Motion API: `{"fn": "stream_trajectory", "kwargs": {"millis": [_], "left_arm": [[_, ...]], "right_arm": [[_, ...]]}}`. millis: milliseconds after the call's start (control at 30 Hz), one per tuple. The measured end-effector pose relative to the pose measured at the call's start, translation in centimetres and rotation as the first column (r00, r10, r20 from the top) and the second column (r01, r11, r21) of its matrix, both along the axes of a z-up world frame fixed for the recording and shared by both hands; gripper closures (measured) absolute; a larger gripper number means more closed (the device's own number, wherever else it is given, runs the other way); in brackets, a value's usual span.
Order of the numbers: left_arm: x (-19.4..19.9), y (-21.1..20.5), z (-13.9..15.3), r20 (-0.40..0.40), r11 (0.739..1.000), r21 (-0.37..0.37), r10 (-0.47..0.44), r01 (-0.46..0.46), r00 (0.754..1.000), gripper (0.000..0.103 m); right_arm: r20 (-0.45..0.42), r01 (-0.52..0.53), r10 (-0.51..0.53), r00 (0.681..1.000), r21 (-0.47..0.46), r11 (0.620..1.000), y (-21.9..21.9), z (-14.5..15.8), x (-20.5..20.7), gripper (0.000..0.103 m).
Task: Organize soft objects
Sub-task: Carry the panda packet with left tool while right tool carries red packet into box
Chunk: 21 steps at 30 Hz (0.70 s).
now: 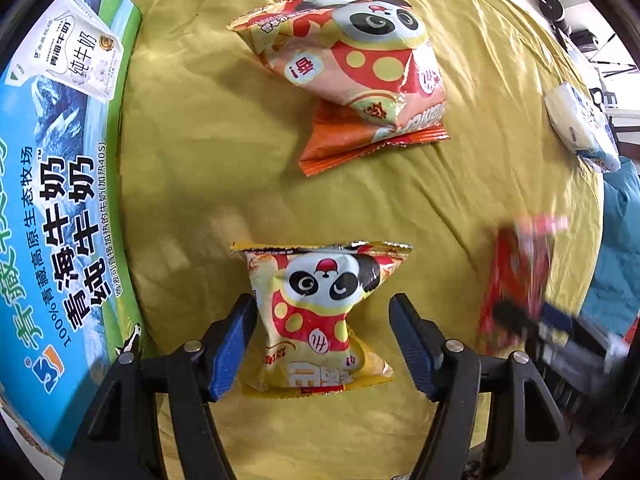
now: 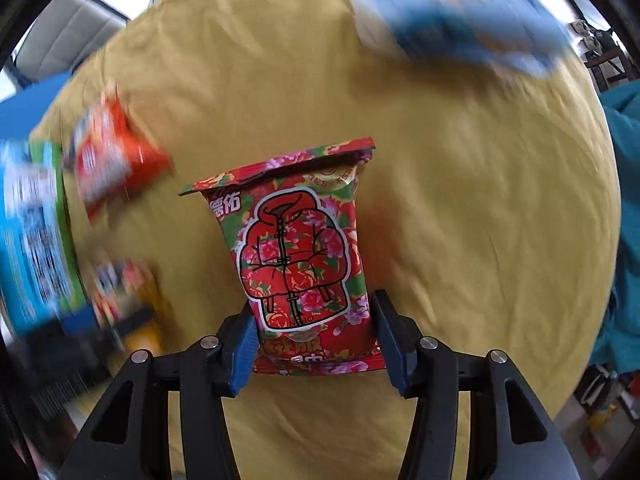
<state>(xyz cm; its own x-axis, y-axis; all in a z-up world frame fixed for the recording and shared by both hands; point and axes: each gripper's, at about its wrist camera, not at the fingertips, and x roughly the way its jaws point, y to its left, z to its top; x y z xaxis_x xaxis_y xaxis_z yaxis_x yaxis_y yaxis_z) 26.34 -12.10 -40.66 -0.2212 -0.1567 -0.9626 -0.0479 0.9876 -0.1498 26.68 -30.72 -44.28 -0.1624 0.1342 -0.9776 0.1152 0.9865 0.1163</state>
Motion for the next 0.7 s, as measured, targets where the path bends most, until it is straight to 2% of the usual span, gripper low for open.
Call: {"fn": "stream_trajectory", "kwargs": {"millis": [67,100,133,167,200,300,433,567,700], "left_arm": [[0.1,-0.5,-0.2,0.006,1.000,0.014,-0.007,0.007,1.000,0.036],[0.0,-0.2,-1.3,0.007,0.999,0.028,-0.017,0.017,1.000,0.037],[0.0,-0.5,-1.5,0.009,0.998,0.048,-0.031,0.030,0.999,0.040],[-0.1,-0.7,-1.8,0.009,0.997,0.069,-0.046,0.045,0.999,0.057],[-0.1,-1.0,-2.5,0.006,0.995,0.086,-0.060,0.059,0.998,0.065],[-1.0,-1.5,-2.5,0.032,0.990,0.112,-0.084,0.080,0.996,0.068],[-2.8,-2.1,-1.5,0.069,0.990,0.120,-0.080,0.071,0.994,0.071],[-4.1,-1.3,0.0,0.121,0.993,0.110,-0.067,0.053,0.990,0.071],[-5.8,-0.9,2.5,0.188,0.995,0.095,-0.059,0.042,0.980,0.071]], "right_arm": [[-0.012,-0.008,0.008,1.000,-0.004,1.000,-0.5,0.2,-1.6,0.048],[-0.007,-0.003,0.003,1.000,-0.008,1.000,-0.6,0.3,-2.1,0.048],[-0.001,0.003,-0.003,1.000,-0.012,1.000,-0.7,0.5,-2.4,0.047],[0.006,0.024,-0.024,1.000,-0.002,1.000,-0.8,0.6,-2.4,0.047],[0.012,0.040,-0.040,0.999,0.001,0.999,-0.7,0.5,-2.3,0.046],[-0.002,0.059,-0.059,0.998,-0.017,0.998,0.1,-0.4,-2.1,0.046],[0.009,0.037,-0.037,0.999,-0.095,0.995,1.9,-1.3,-2.0,0.051],[0.050,0.040,-0.035,0.998,-0.113,0.993,3.8,-0.5,-2.7,0.055],[0.090,0.053,-0.045,0.995,-0.094,0.994,3.1,1.8,-5.0,0.056]]}}
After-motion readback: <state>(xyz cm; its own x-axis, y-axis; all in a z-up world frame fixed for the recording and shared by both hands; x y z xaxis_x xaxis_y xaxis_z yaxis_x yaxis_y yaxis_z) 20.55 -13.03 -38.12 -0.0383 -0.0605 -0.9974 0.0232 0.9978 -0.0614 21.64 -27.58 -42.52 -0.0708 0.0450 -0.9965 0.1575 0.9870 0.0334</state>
